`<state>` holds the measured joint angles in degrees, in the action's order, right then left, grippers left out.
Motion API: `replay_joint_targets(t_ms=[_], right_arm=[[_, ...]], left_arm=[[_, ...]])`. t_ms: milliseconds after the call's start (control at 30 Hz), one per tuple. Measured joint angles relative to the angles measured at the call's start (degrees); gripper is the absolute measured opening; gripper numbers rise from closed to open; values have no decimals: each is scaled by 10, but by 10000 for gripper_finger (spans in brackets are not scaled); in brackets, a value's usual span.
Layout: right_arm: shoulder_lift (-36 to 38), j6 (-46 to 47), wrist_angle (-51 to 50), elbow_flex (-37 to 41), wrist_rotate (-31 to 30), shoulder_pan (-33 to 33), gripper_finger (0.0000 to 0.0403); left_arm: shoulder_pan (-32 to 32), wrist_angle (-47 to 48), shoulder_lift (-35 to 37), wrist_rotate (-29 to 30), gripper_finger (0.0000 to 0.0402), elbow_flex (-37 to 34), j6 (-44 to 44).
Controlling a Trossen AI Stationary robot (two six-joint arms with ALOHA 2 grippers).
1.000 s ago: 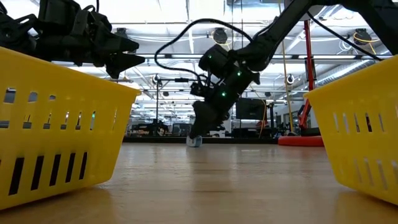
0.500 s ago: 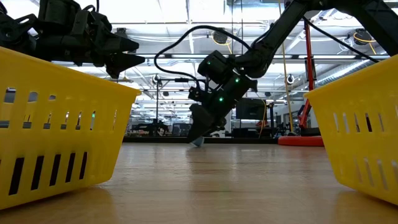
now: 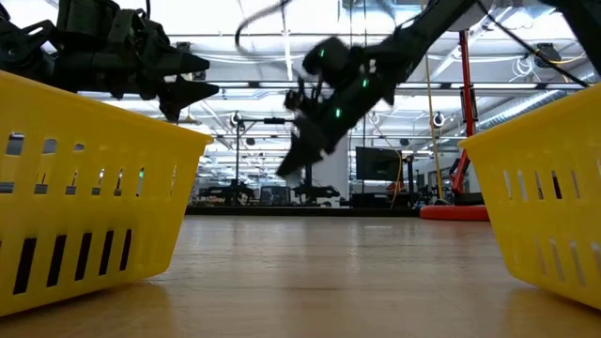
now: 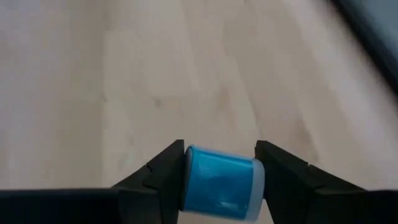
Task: Pick & Place Office items
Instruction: Put the blue adapter into the left yellow bin
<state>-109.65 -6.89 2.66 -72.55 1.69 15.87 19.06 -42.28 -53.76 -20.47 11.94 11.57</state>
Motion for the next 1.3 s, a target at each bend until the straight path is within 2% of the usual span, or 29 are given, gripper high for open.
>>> replay_joint_targets(t_ms=[133, 233, 367, 500, 633, 833, 1000, 1300], right_arm=[[64, -39, -15, 14, -3, -18, 163], [115, -85, 34, 55, -5, -37, 163], [164, -146, 171, 143, -2, -64, 163], [176, -196, 334, 225, -4, -84, 163], [176, -228, 425, 269, -3, -95, 163], [176, -229, 434, 271, -11, -115, 163], [176, -284, 439, 271, -65, -140, 163], [176, -366, 469, 271, -128, -174, 163]], left_arm=[[-1, 1, 0, 16, 269, 0, 41], [-2, 1, 0, 47, 269, 0, 108], [-21, 1, -15, 114, 269, 0, 141], [-56, -28, -58, 151, 269, 0, 146], [-93, -82, -119, 176, 269, 23, 168], [-131, -83, -213, 221, 269, 107, 227], [-141, -79, -288, 217, 269, 191, 246], [-140, 23, -332, 215, 269, 280, 264]])
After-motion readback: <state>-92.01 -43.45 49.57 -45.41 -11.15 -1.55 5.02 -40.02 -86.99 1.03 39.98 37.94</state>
